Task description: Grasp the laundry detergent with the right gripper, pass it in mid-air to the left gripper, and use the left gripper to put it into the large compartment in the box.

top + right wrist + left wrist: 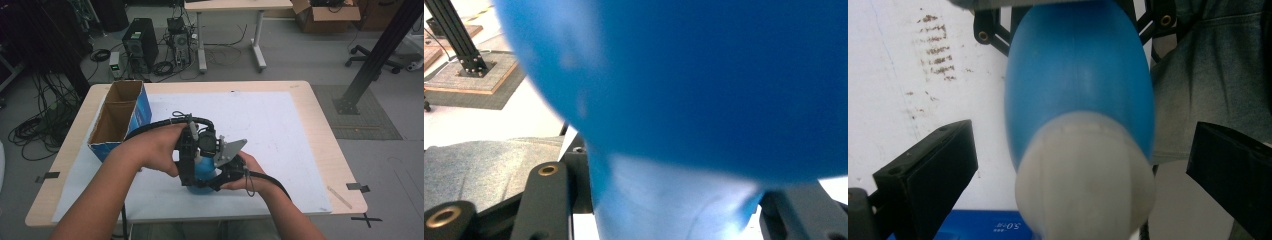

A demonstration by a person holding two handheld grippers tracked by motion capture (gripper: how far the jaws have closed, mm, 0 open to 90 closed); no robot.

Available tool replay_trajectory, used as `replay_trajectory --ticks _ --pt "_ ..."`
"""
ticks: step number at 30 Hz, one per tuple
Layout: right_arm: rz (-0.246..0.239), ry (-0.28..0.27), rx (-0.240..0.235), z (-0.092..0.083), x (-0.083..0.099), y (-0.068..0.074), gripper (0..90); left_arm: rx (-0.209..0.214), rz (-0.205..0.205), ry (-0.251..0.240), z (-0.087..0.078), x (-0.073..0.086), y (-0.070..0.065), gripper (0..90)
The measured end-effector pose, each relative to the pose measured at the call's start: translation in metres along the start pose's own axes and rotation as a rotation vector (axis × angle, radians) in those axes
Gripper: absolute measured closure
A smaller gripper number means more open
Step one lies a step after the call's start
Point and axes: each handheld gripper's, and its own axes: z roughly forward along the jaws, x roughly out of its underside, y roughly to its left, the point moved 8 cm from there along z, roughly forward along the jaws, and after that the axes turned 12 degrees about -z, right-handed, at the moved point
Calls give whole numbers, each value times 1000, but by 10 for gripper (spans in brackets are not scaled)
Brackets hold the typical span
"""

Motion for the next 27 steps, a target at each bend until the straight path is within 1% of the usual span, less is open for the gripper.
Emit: replay_trajectory --ticks 1,2,3,4,5,11,12,22,25,27 --pt "1 -2 2 0 0 0 454 -2 -1 -2 1 -1 0 2" --pt "-4 -2 1 1 0 0 454 -2 2 8 1 -1 0 2" --pt "-14 0 6 1 0 -1 454 -2 3 6 1 -2 -1 2" --pt "-14 0 6 1 0 -1 454 -2 3 6 1 -2 -1 2" --pt "-3 -3 -1 1 -1 1 454 1 0 3 2 -3 -1 3" --pt "-6 -3 3 1 -2 0 454 -5 0 7 3 -4 0 4" --pt "-2 -3 3 1 -2 0 454 -5 0 16 3 -3 0 4" --pt "-17 -10 2 1 -5 1 454 -7 -16 10 7 -4 0 8" --pt "-22 -9 3 1 -5 0 454 -5 -22 15 7 -3 0 9" --pt "-21 -9 4 1 -5 0 454 -6 -21 7 7 -4 0 11"
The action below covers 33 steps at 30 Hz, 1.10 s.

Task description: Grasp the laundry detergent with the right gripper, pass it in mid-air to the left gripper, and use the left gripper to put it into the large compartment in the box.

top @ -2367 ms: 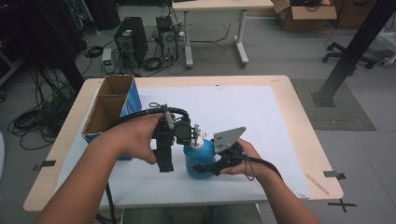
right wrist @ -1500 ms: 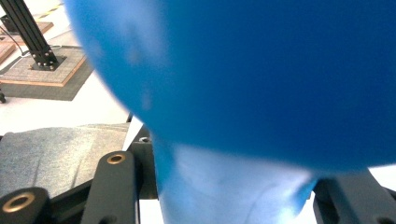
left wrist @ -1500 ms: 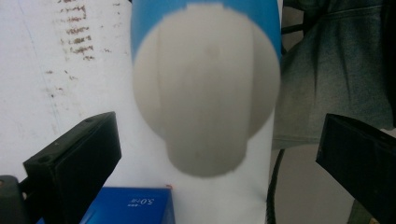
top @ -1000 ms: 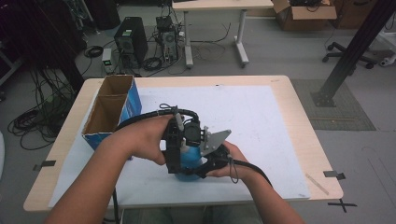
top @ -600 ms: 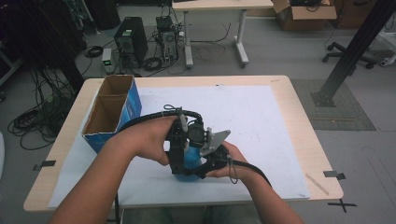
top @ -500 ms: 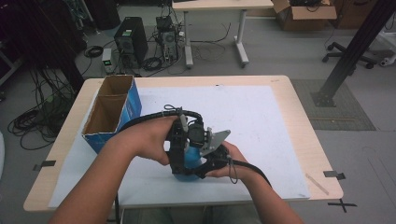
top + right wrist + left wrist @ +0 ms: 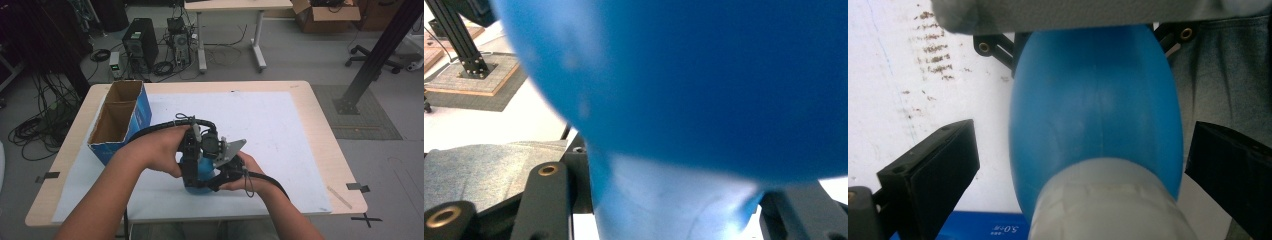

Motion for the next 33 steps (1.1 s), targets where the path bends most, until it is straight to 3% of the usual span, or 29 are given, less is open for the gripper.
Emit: replay_trajectory --ticks 33 --pt "-7 -11 14 -4 1 -1 454 8 7 10 2 -6 0 165"
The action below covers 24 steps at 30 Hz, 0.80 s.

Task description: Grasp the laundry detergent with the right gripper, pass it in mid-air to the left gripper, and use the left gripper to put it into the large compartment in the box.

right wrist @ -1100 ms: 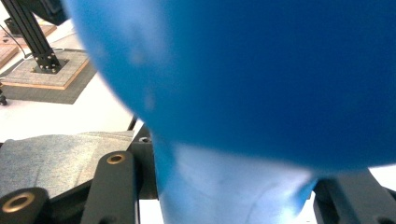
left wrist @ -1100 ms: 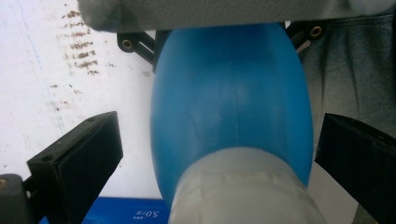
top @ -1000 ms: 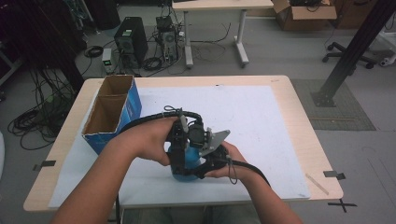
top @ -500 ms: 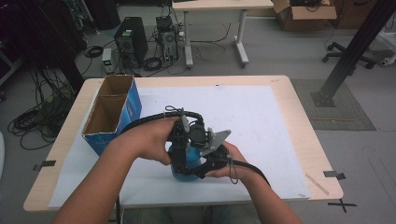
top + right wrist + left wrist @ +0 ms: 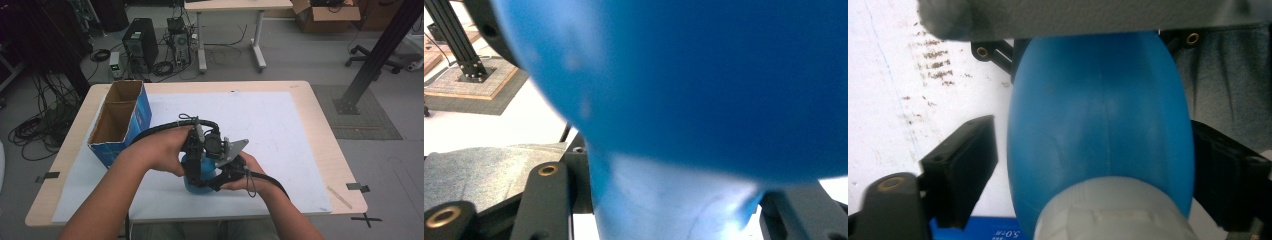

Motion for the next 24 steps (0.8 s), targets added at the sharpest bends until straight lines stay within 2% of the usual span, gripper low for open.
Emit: replay_trajectory --ticks 13,15,17,24 --pt "-2 0 6 -1 0 -1 454 -8 8 -5 0 -2 1 255" --pt "10 -8 3 -1 -1 0 454 -15 18 -7 0 -2 1 336" --pt "8 -8 6 -2 -1 -1 454 -19 29 -12 -1 -3 0 362" --pt "8 -9 13 -3 -1 -1 454 -28 32 -8 -2 -3 1 380"
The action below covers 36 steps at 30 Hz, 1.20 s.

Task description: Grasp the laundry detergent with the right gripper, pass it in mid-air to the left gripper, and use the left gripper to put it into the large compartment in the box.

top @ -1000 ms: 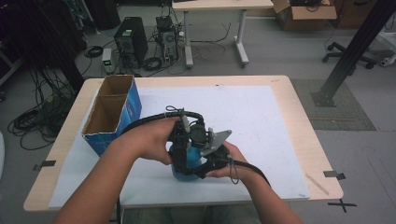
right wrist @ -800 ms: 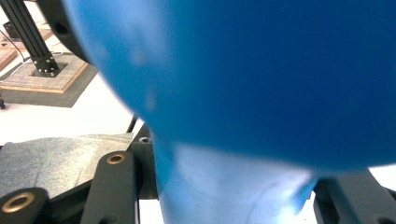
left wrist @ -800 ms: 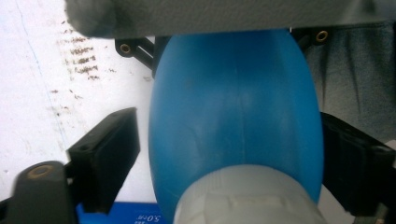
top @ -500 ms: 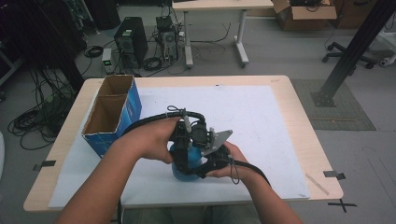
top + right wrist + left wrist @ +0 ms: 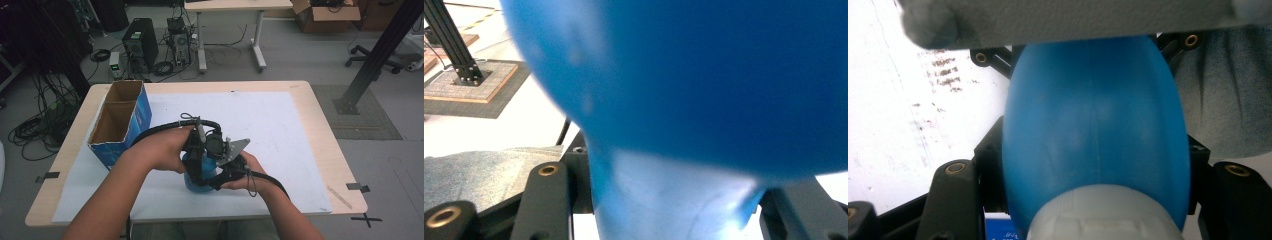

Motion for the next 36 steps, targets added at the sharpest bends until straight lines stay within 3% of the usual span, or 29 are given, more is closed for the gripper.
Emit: replay_trajectory --ticks 19,22,24,27,36 --pt "-1 -11 23 -3 -3 -2 442 -27 6 19 -5 -2 0 390" --pt "12 -11 42 -2 -2 -3 394 -47 15 25 -6 -3 0 391" --pt "12 -3 47 -1 -1 -3 330 -45 0 28 -6 -3 0 391" --pt "20 -2 48 1 0 -1 306 -43 -3 38 -6 -3 1 391" --pt "52 -50 74 -6 -3 -2 205 -48 -6 29 -8 -2 4 391"
